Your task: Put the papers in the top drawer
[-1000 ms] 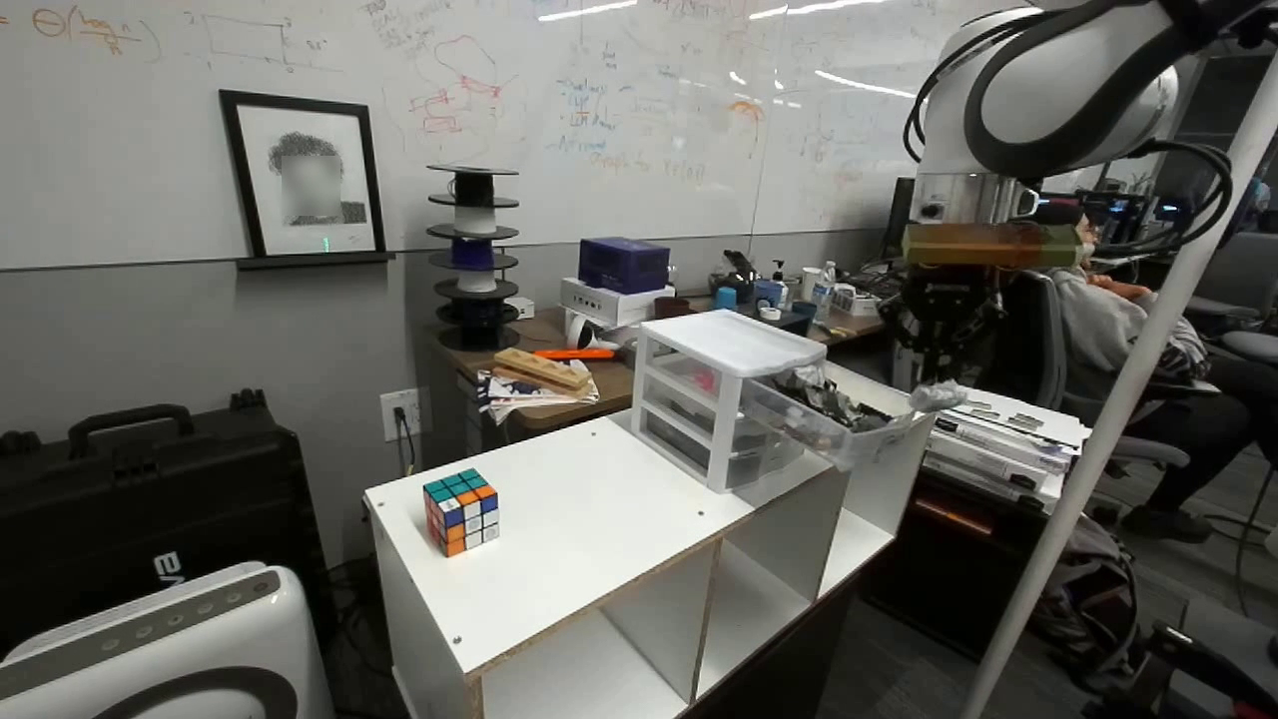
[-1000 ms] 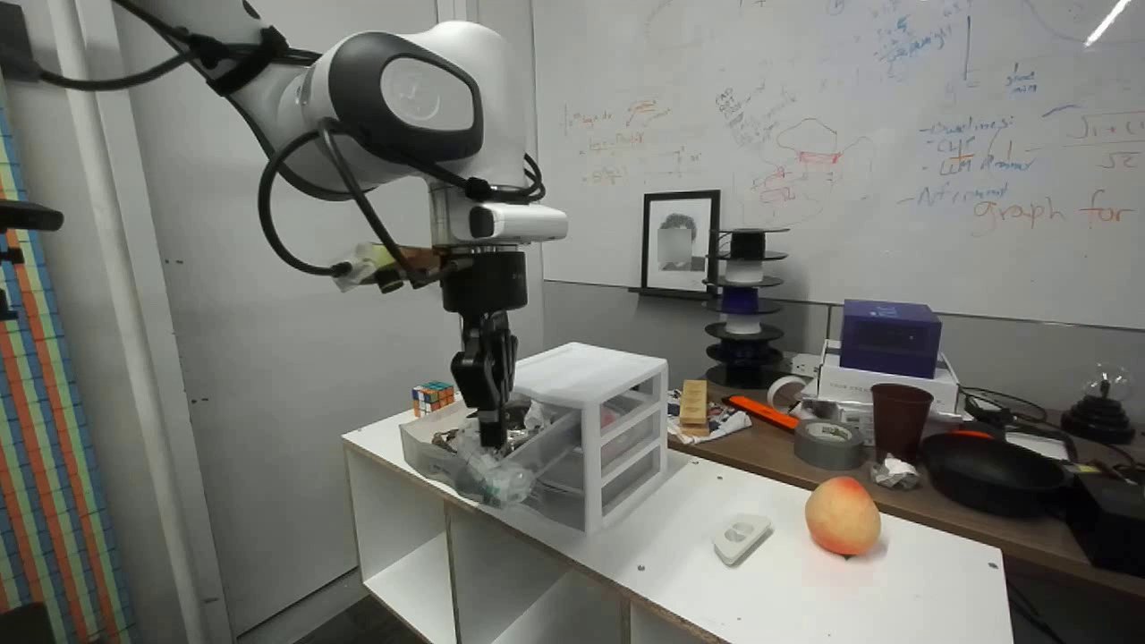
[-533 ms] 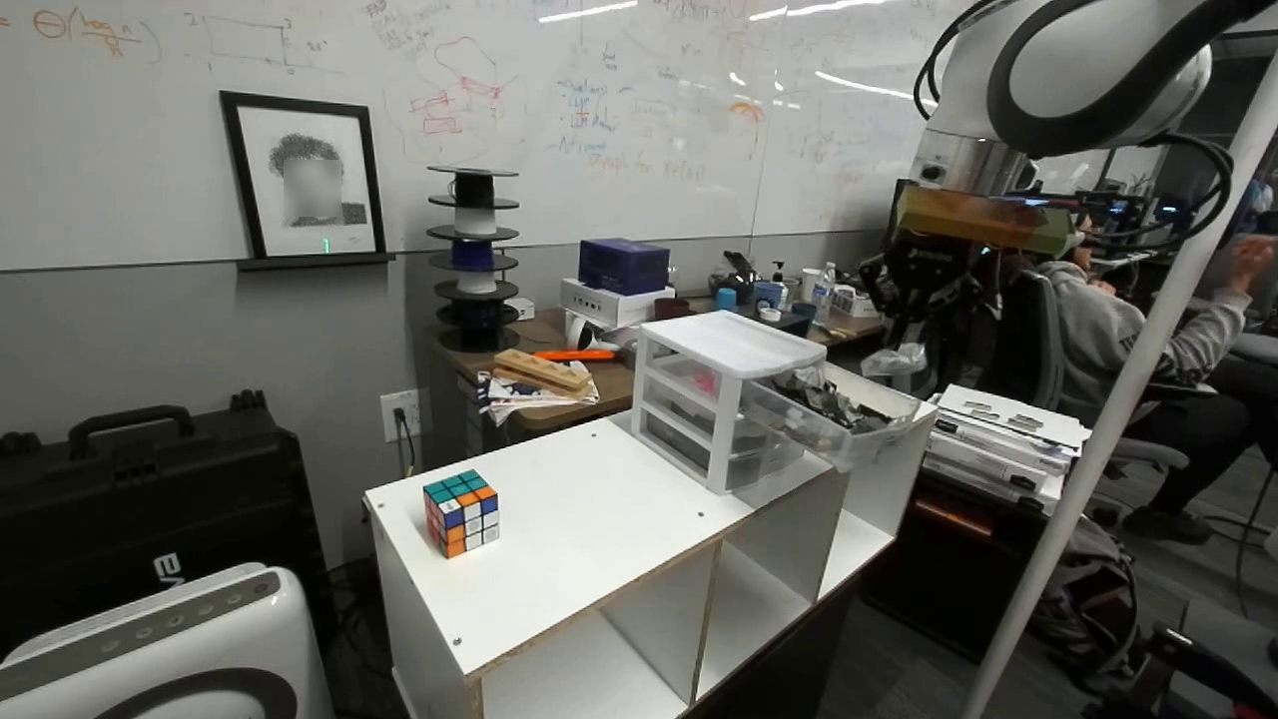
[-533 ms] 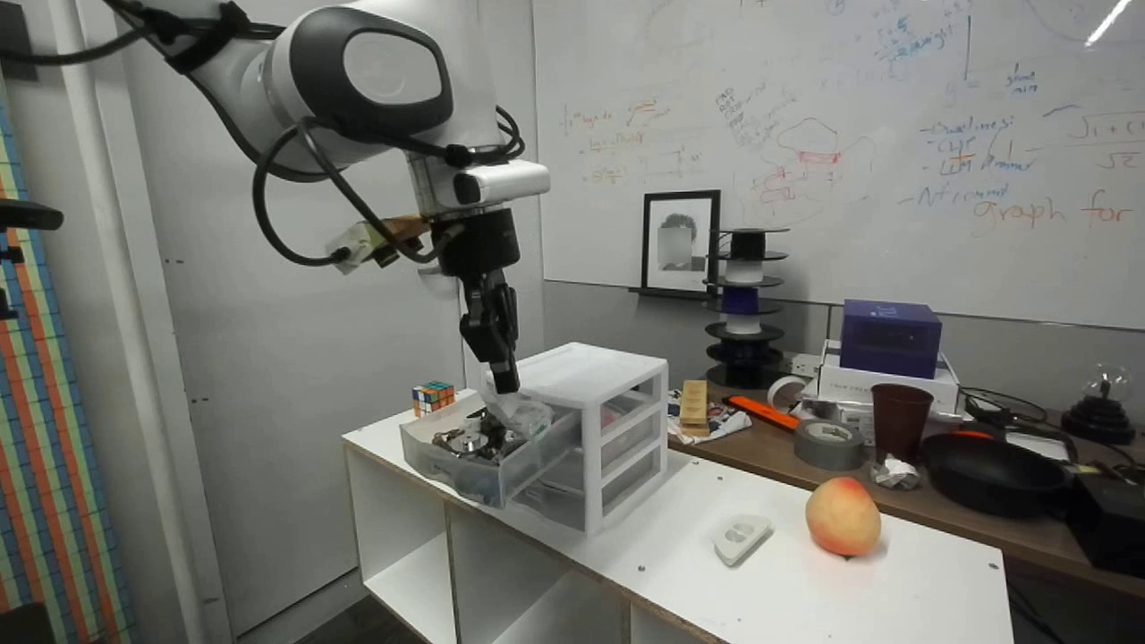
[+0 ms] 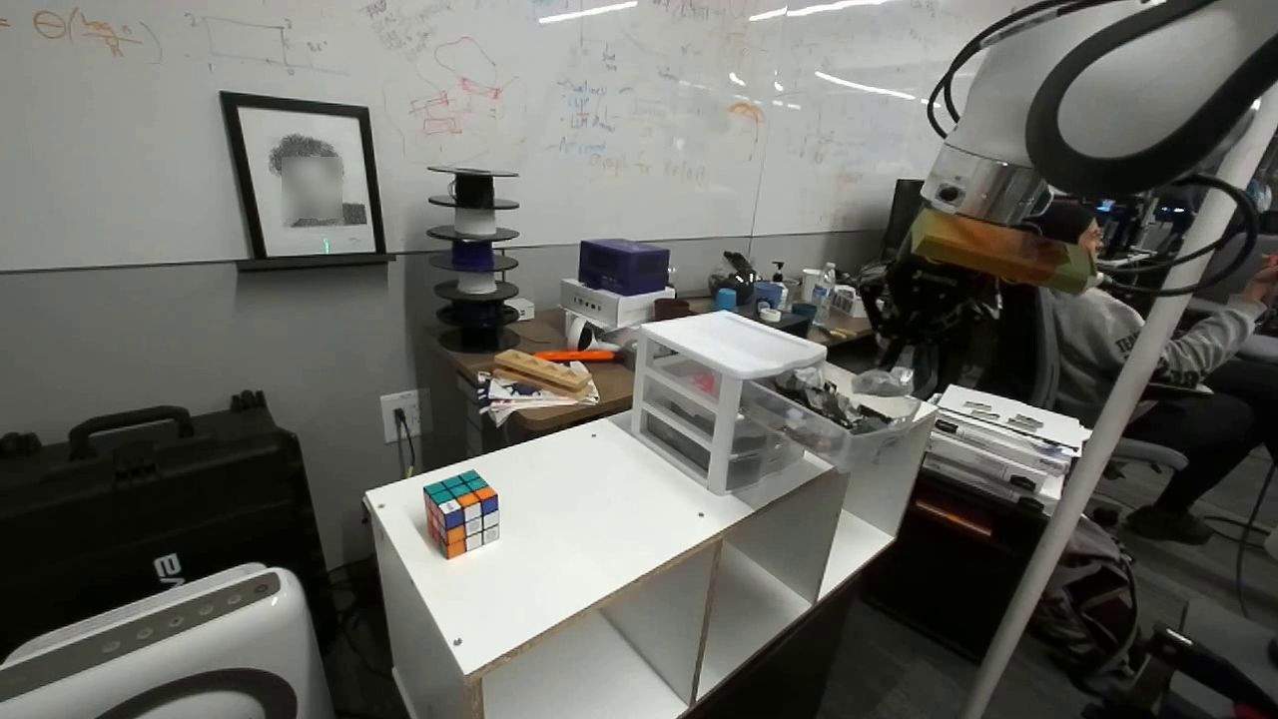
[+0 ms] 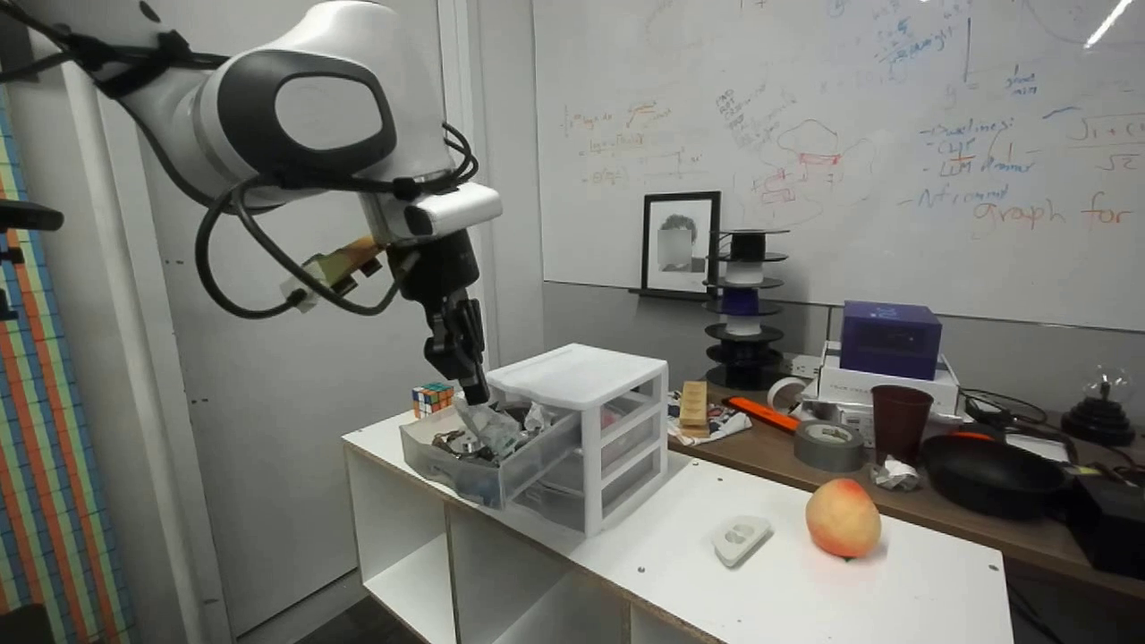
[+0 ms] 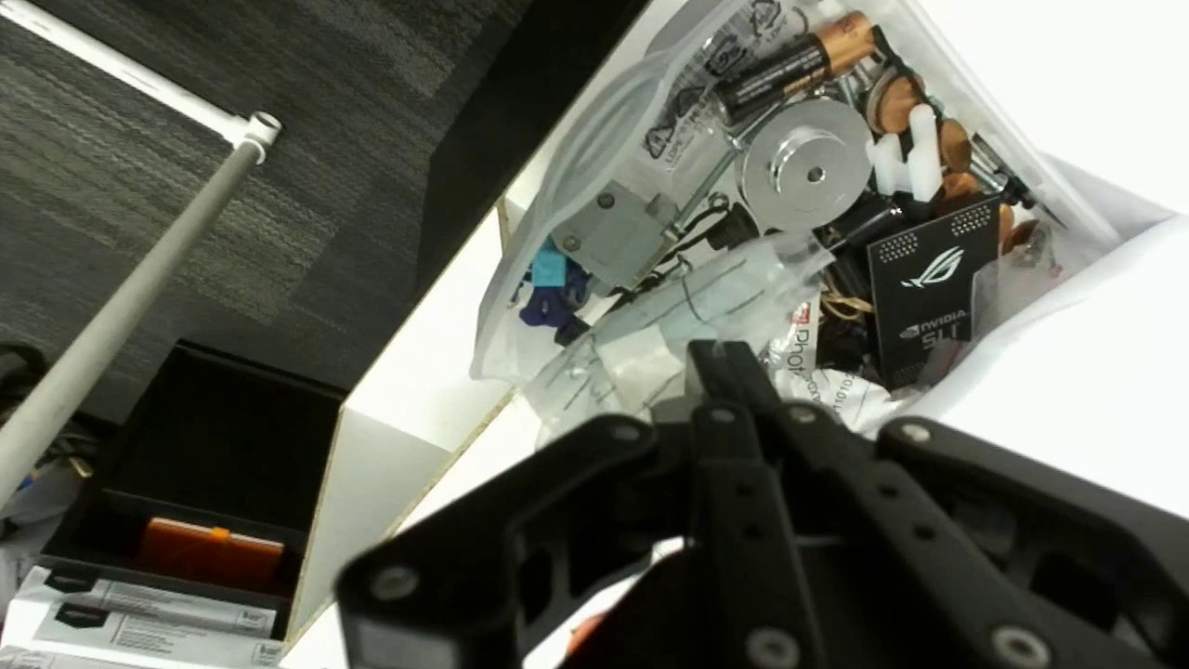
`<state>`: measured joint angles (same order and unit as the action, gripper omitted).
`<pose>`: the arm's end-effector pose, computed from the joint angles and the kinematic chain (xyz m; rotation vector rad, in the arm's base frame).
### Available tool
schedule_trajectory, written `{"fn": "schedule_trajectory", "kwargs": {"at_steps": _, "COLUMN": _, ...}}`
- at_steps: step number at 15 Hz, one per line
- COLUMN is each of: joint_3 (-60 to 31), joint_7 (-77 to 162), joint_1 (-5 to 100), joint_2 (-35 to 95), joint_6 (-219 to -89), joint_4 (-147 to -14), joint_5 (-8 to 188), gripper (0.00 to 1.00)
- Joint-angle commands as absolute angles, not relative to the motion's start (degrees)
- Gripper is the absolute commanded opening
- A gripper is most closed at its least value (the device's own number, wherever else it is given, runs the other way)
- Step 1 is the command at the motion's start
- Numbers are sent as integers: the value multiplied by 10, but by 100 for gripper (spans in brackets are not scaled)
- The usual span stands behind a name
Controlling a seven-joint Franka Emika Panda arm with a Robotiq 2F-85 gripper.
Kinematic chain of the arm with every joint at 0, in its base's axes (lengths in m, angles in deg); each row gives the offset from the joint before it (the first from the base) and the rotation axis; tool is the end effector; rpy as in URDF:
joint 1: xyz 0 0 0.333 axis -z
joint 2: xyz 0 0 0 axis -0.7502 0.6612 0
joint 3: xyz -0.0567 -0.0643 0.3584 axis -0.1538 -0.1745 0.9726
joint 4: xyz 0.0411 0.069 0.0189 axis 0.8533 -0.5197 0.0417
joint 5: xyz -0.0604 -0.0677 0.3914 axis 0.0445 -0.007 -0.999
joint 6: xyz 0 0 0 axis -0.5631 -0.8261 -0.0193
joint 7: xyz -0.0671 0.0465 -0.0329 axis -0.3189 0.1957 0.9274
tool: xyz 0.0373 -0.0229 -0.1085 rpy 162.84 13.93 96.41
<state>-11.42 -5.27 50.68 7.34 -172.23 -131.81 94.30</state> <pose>0.4815 -0.0235 0.3804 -2.7921 1.2841 -0.4046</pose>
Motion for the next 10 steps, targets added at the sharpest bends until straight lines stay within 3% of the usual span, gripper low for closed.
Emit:
{"fn": "schedule_trajectory", "kwargs": {"at_steps": 1, "joint_3": -104, "joint_7": -74, "joint_1": 527, "joint_2": 50, "joint_6": -1828, "joint_4": -1370, "joint_5": 974, "gripper": 0}}
{"fn": "schedule_trajectory", "kwargs": {"at_steps": 2, "joint_3": -105, "joint_7": -64, "joint_1": 526, "joint_2": 46, "joint_6": -1841, "joint_4": -1378, "joint_5": 961, "gripper": 26}}
{"fn": "schedule_trajectory", "kwargs": {"at_steps": 4, "joint_3": -105, "joint_7": -50, "joint_1": 528, "joint_2": 41, "joint_6": -1864, "joint_4": -1391, "joint_5": 951, "gripper": 34}}
{"fn": "schedule_trajectory", "kwargs": {"at_steps": 7, "joint_3": -103, "joint_7": 9, "joint_1": 493, "joint_2": 45, "joint_6": -1836, "joint_4": -1347, "joint_5": 851, "gripper": 57}}
{"fn": "schedule_trajectory", "kwargs": {"at_steps": 10, "joint_3": -110, "joint_7": 95, "joint_1": 473, "joint_2": 15, "joint_6": -1727, "joint_4": -1304, "joint_5": 760, "gripper": 81}}
